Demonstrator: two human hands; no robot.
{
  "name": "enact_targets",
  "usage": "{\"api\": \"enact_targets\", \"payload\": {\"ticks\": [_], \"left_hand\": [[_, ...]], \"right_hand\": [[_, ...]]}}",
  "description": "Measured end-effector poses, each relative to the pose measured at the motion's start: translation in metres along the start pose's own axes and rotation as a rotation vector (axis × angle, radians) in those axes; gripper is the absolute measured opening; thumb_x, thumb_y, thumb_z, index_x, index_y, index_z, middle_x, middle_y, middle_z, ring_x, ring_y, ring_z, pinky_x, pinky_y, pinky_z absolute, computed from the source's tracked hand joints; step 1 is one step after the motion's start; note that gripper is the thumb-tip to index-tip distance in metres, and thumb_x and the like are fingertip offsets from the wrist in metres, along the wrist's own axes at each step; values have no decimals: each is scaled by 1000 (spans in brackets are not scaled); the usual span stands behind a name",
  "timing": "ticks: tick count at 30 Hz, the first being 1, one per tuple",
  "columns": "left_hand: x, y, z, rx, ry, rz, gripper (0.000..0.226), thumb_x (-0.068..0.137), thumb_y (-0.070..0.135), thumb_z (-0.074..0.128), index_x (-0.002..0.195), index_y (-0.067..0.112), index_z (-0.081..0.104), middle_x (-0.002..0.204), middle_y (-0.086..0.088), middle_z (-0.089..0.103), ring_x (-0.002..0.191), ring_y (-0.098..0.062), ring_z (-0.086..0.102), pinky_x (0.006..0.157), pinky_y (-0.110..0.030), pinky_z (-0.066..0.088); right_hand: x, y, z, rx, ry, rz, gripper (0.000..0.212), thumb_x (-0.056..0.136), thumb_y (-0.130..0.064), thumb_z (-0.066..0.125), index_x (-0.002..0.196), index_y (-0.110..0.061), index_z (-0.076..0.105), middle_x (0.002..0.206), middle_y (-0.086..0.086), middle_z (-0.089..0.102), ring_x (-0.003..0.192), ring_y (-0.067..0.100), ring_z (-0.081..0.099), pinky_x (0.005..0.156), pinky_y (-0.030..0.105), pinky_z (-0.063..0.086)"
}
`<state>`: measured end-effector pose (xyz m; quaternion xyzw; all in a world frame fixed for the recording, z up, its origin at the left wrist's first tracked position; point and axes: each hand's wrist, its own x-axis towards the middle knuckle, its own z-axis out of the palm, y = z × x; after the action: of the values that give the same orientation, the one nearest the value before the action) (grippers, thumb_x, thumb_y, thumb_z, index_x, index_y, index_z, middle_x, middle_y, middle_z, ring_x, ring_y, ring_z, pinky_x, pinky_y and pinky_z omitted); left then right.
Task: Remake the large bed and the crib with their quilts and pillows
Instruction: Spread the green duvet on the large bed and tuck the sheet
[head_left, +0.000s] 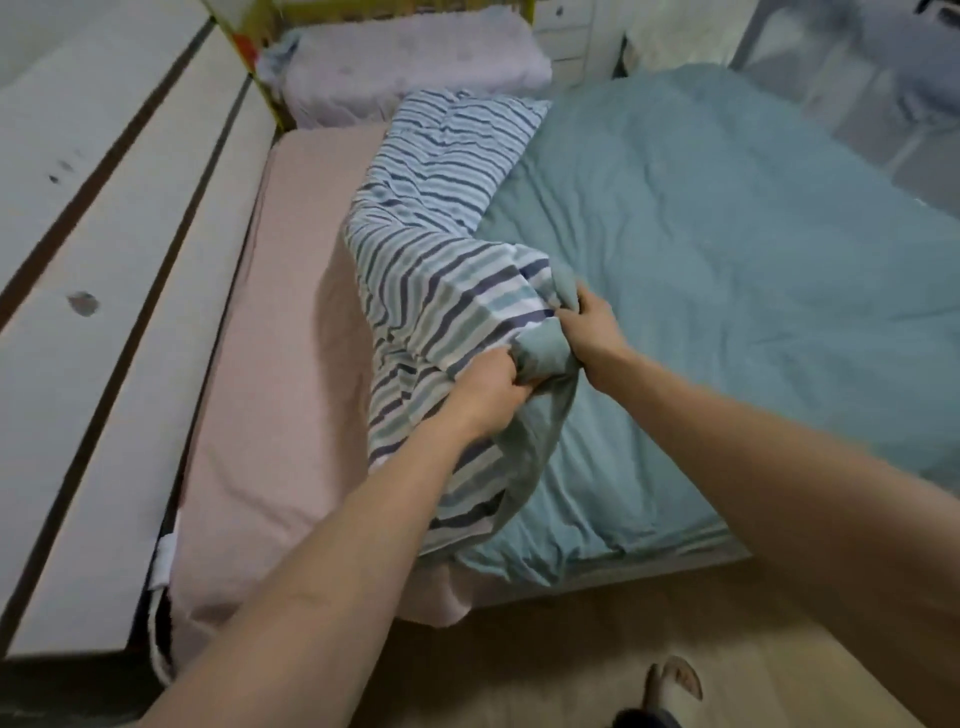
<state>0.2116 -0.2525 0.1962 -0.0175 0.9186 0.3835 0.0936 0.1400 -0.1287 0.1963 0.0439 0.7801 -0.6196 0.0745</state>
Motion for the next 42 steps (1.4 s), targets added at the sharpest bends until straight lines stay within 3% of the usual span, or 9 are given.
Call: {"api": "enact_targets", "payload": {"ticks": [3,7,10,18,25,32,36,39,42], "left_hand": [[26,52,57,-3,-60,42,35,90,20,62,123,7,60,117,-10,65,107,-24,60,95,-39,49],[64,127,139,-31,-101,58,30,91,13,58,120,7,59,117,-10,64,106,-25,59,92,-34,49],[104,175,205,-29,-129,71,31,88,13,59,119,8,58,113,-9,64,102,-25,61,91,-37,51],[142,157,286,472,-494,10,40,88,37,63,122,17,57,120,-4,61,107,-22,57,89,-36,48],[134,84,267,597,-430,-138,47,91,38,58,134,20,50,135,-3,50,122,-24,48,97,-39,44],[49,-66,222,764,-250,-244,68,82,51,63,139,22,40,144,-7,35,132,-29,34,106,-45,34],[12,-140,214,763,-304,-307,104,75,62,67,151,25,7,158,-10,3,145,-36,3,112,-59,15],[-9,-181,225,786,-325,-261,123,69,67,69,151,27,-15,159,-8,-17,146,-37,-10,113,-61,12],[-14,-201,242,825,-217,-131,121,73,65,66,149,25,-19,157,-10,-23,145,-37,-11,115,-58,13]], "right_hand": [[15,25,-77,9,9,-23,51,85,4,42,130,-16,54,121,-1,60,112,19,56,102,37,45],[43,57,-187,-31,46,-36,64,88,7,40,147,-19,34,137,-9,44,127,6,41,108,19,31],[70,82,-265,-80,155,-42,63,85,6,41,144,-17,39,147,1,43,135,14,39,115,29,29],[76,195,-344,-550,-13,440,40,90,-11,54,128,0,51,130,21,55,121,37,51,100,41,43],[67,218,-289,-759,-218,280,41,92,-15,49,132,-7,47,130,14,55,118,31,51,92,32,41],[23,256,-133,-1014,-583,-91,55,88,-32,60,137,-17,41,135,8,45,122,29,46,103,40,37],[-6,296,-59,-1201,-623,-350,71,83,-39,64,143,-21,30,149,8,29,140,29,23,117,44,15],[-30,330,-17,-1365,-574,-341,96,83,-27,67,152,-24,0,159,12,0,147,31,-3,119,50,1],[-38,349,2,-1422,-445,-305,95,89,-19,59,151,-24,-13,159,13,-11,147,32,-10,118,53,2]]}}
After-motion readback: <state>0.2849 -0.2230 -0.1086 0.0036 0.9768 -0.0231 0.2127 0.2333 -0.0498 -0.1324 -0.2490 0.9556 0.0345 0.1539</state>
